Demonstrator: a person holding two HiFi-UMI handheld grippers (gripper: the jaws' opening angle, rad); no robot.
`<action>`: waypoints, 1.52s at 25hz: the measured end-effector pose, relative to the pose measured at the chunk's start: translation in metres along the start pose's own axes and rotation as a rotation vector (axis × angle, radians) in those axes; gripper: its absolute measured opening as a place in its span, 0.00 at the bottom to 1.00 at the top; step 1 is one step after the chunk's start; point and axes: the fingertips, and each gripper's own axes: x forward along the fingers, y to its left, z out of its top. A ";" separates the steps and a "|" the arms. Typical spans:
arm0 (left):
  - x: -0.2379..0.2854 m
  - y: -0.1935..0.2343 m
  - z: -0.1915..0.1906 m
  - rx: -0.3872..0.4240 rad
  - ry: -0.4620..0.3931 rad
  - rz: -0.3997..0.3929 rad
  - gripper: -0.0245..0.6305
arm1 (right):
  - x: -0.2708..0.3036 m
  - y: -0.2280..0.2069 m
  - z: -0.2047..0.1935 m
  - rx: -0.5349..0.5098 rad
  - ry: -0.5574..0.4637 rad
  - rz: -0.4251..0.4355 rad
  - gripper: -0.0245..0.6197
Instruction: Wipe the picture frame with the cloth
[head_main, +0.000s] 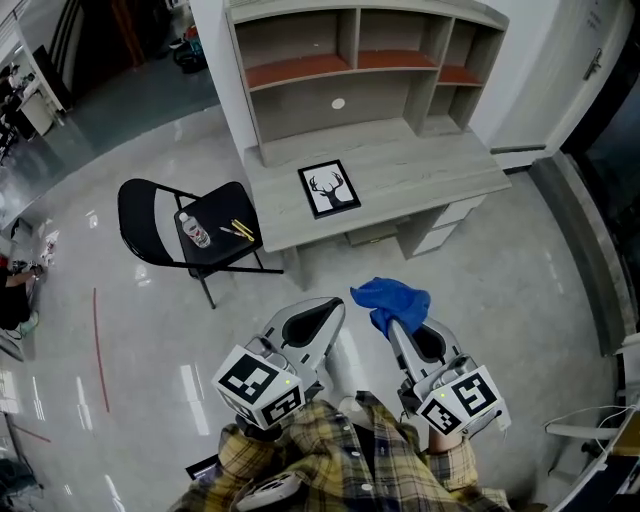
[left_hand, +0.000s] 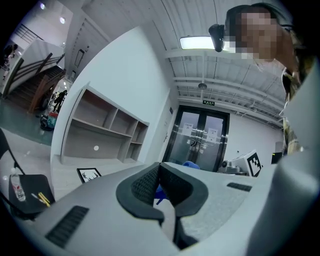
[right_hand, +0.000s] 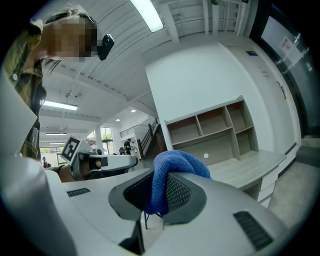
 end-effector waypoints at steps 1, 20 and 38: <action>0.006 0.013 0.007 0.005 -0.005 -0.005 0.05 | 0.013 -0.004 0.004 -0.005 -0.002 0.000 0.12; 0.055 0.139 0.023 -0.079 0.031 -0.067 0.05 | 0.134 -0.048 -0.002 0.043 0.075 -0.063 0.12; 0.220 0.253 0.086 -0.092 -0.053 0.209 0.05 | 0.268 -0.242 0.067 0.040 0.118 0.156 0.12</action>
